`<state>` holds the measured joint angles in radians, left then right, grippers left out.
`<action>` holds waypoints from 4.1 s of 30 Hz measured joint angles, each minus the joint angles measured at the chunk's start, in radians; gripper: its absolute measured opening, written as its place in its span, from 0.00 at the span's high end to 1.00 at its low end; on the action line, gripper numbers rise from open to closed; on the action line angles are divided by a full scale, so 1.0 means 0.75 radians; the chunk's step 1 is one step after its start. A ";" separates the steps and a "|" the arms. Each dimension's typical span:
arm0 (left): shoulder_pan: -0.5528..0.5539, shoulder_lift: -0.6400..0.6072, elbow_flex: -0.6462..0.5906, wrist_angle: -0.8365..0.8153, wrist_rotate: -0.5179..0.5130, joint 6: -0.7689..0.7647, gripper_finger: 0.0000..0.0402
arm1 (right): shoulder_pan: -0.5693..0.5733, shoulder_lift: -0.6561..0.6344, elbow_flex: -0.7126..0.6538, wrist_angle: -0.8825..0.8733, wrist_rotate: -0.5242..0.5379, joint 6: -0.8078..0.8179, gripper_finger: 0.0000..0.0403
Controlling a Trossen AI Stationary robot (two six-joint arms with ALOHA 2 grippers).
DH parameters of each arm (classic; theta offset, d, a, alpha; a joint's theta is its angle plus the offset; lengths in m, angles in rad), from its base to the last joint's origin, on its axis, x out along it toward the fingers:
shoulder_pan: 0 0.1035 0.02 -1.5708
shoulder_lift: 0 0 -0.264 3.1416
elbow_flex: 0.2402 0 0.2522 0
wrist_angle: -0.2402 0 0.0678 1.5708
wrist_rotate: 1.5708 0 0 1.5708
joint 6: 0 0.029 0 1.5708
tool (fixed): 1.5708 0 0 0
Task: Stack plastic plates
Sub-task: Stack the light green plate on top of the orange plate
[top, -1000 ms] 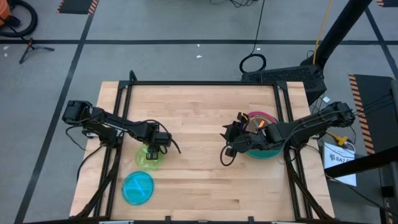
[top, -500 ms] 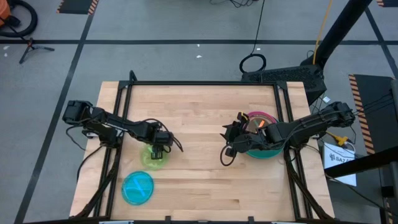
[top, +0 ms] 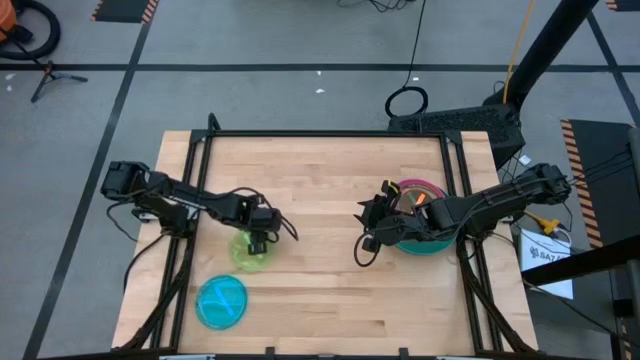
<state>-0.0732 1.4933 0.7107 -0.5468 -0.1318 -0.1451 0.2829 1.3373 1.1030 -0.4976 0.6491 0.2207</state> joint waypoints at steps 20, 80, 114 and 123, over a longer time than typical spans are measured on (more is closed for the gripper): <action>0.104 -0.005 0.003 -0.125 0.154 0.287 0.64 | 0.000 0.000 0.000 0.000 0.000 -0.007 0.63; 0.030 -0.005 0.443 -0.211 -0.288 -0.035 0.99 | -0.008 0.033 0.000 0.099 -0.035 0.083 0.63; -0.055 -0.005 0.569 0.063 -0.458 -0.082 0.99 | -0.251 0.260 0.000 0.467 -0.347 0.003 0.56; -0.055 -0.005 0.569 0.103 -0.458 -0.064 0.99 | -0.254 0.259 0.000 0.468 -0.345 -0.002 0.59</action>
<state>-0.1146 1.4895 1.1374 -0.4698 -0.4755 -0.1928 0.0921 1.5314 1.1030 -0.1467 0.3901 0.2192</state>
